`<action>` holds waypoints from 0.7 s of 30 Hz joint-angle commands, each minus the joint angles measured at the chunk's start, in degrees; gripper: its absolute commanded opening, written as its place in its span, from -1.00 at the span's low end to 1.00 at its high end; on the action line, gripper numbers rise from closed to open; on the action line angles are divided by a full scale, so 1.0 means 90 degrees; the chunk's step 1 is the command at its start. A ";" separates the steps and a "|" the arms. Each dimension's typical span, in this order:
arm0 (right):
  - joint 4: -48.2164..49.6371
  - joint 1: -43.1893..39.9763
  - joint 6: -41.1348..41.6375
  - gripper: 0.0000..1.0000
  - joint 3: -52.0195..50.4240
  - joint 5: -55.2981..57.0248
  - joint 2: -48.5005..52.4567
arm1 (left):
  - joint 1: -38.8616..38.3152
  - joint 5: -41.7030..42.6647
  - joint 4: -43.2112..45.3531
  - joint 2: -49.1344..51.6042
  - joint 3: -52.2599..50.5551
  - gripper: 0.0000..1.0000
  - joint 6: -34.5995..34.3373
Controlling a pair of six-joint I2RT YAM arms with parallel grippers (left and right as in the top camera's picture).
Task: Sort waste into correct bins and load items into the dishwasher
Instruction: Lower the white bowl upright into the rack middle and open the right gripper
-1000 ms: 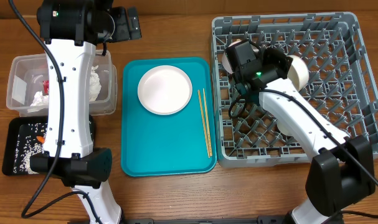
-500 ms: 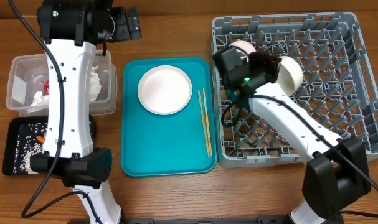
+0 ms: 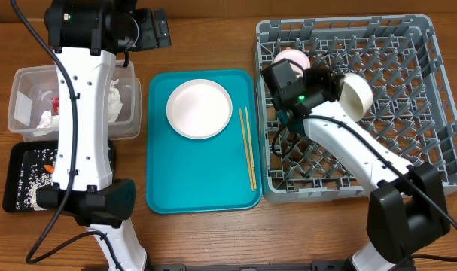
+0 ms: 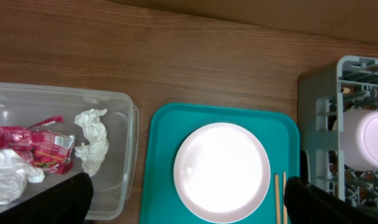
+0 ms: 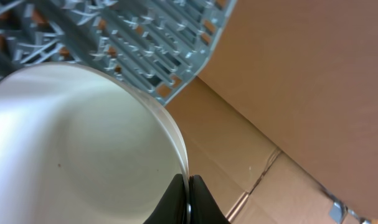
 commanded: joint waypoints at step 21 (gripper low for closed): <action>0.1098 -0.0078 -0.0532 -0.92 -0.0517 0.0466 0.0012 | -0.0044 -0.0061 0.0017 -0.0148 0.0124 1.00 -0.0066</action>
